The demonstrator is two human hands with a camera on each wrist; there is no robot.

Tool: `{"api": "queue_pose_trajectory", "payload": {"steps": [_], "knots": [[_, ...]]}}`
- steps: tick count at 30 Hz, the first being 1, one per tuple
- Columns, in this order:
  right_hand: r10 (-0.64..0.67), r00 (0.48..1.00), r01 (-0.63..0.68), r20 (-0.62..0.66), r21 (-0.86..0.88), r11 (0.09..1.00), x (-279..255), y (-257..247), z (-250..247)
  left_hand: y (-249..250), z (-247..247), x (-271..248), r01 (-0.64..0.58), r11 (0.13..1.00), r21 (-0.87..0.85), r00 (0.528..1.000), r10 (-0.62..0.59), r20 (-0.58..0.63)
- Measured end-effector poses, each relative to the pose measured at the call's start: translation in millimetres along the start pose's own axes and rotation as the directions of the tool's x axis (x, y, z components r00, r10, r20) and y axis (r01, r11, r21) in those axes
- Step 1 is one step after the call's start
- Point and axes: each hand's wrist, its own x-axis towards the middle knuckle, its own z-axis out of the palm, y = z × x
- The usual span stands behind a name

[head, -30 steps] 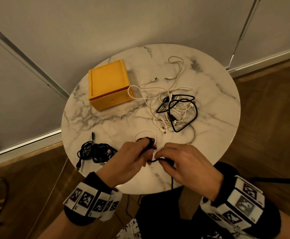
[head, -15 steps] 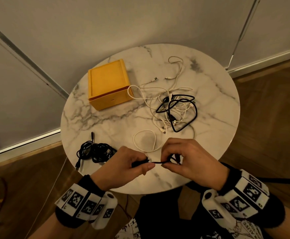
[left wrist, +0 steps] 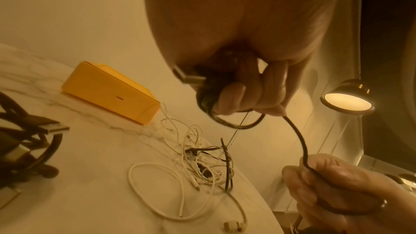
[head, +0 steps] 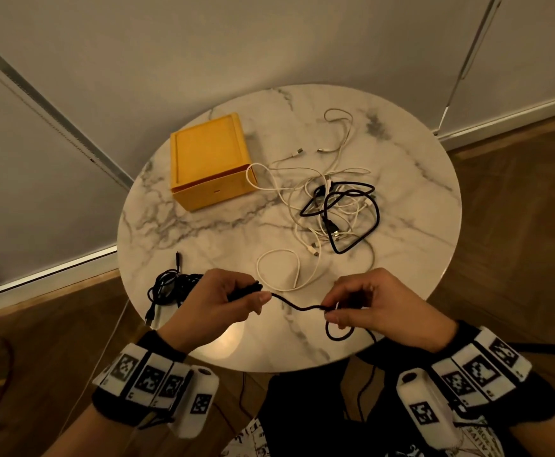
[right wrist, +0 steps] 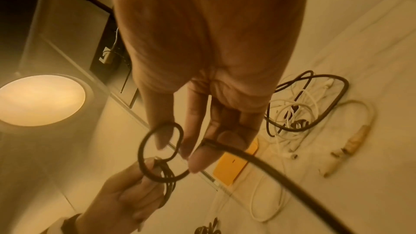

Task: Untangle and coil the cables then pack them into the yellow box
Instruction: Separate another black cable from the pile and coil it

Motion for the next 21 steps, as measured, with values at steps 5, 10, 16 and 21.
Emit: {"api": "queue_pose_trajectory", "payload": {"steps": [5,10,16,21], "knots": [[-0.034,0.998,0.02,0.055,0.244,0.97,0,5,11,-5,2,5,-0.015,0.998,-0.064,0.987,0.005,-0.163],[-0.029,0.998,0.007,0.063,0.321,0.947,3,9,15,-7,6,6,0.002,0.998,-0.063,0.978,-0.015,-0.21],[-0.009,0.978,0.068,-0.211,0.276,0.959,19,14,5,-5,11,4,0.084,0.987,-0.137,0.992,-0.095,-0.077],[-0.063,0.914,0.137,-0.402,0.157,0.978,27,12,-6,1,32,-8,0.251,0.856,-0.453,0.953,-0.136,0.27]]}}
